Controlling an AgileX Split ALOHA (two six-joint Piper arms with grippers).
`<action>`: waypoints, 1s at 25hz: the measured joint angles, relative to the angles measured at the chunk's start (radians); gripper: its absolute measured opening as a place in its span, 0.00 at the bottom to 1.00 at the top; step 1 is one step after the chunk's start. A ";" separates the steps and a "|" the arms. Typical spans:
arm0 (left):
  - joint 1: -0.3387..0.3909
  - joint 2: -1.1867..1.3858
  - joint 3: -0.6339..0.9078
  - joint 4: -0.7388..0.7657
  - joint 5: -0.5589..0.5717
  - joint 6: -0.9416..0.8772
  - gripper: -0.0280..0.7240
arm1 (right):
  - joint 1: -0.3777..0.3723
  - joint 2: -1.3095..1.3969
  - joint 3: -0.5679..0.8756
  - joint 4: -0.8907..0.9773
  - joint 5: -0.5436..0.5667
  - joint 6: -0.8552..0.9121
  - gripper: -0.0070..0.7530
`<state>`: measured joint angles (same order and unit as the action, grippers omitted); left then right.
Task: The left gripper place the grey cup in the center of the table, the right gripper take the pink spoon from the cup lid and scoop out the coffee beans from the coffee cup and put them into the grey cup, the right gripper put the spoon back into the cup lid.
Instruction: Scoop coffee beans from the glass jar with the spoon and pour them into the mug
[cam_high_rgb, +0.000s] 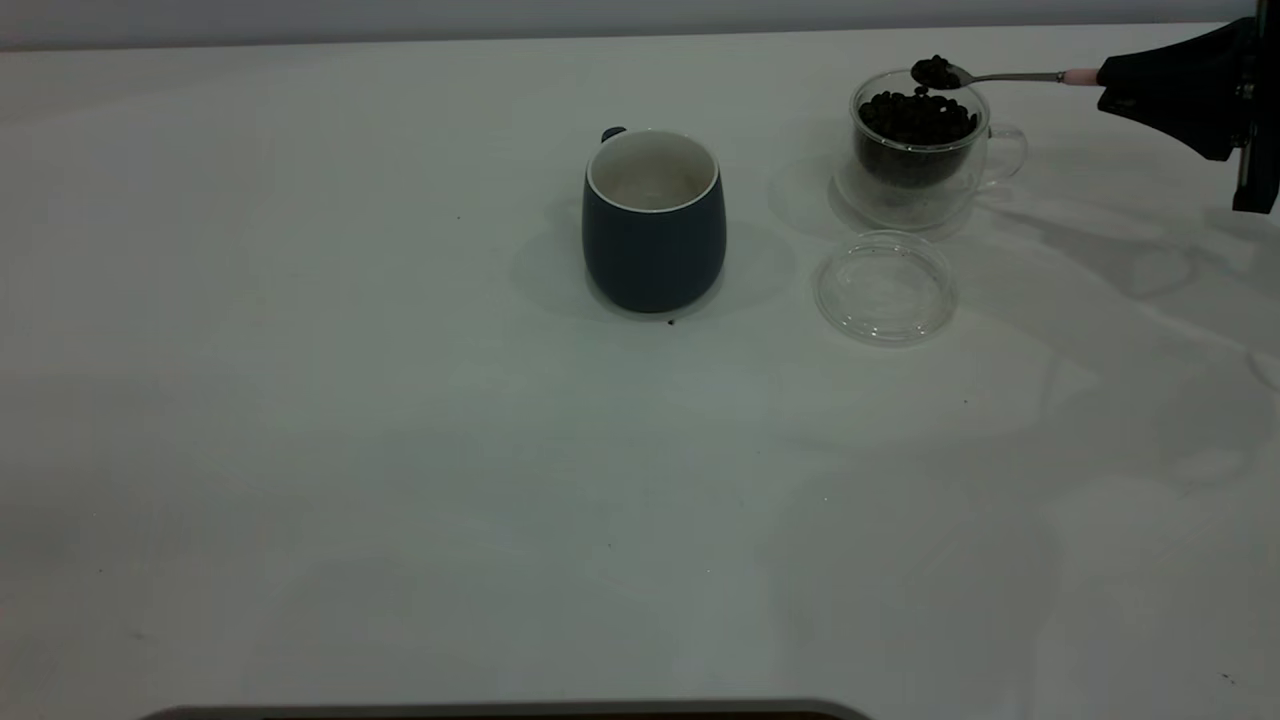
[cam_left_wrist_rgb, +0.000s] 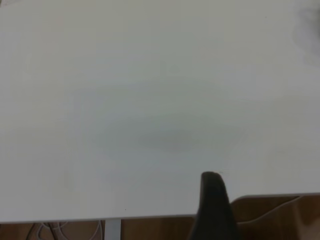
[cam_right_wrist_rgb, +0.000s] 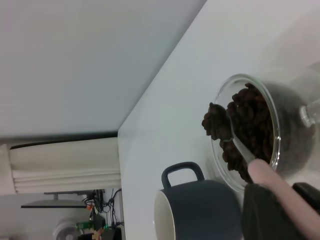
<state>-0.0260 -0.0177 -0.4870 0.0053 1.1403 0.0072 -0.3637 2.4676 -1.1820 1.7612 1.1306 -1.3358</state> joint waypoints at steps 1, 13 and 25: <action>0.000 0.000 0.000 0.000 0.000 0.000 0.82 | 0.000 0.000 0.000 0.000 0.001 0.000 0.15; 0.000 0.000 0.000 0.000 0.000 0.000 0.82 | 0.035 0.000 0.000 -0.031 0.001 0.020 0.15; 0.000 0.000 0.000 0.000 0.000 0.003 0.82 | 0.204 0.000 0.000 0.003 0.001 0.021 0.15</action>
<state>-0.0260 -0.0177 -0.4870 0.0053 1.1403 0.0102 -0.1596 2.4676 -1.1820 1.7638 1.1314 -1.3149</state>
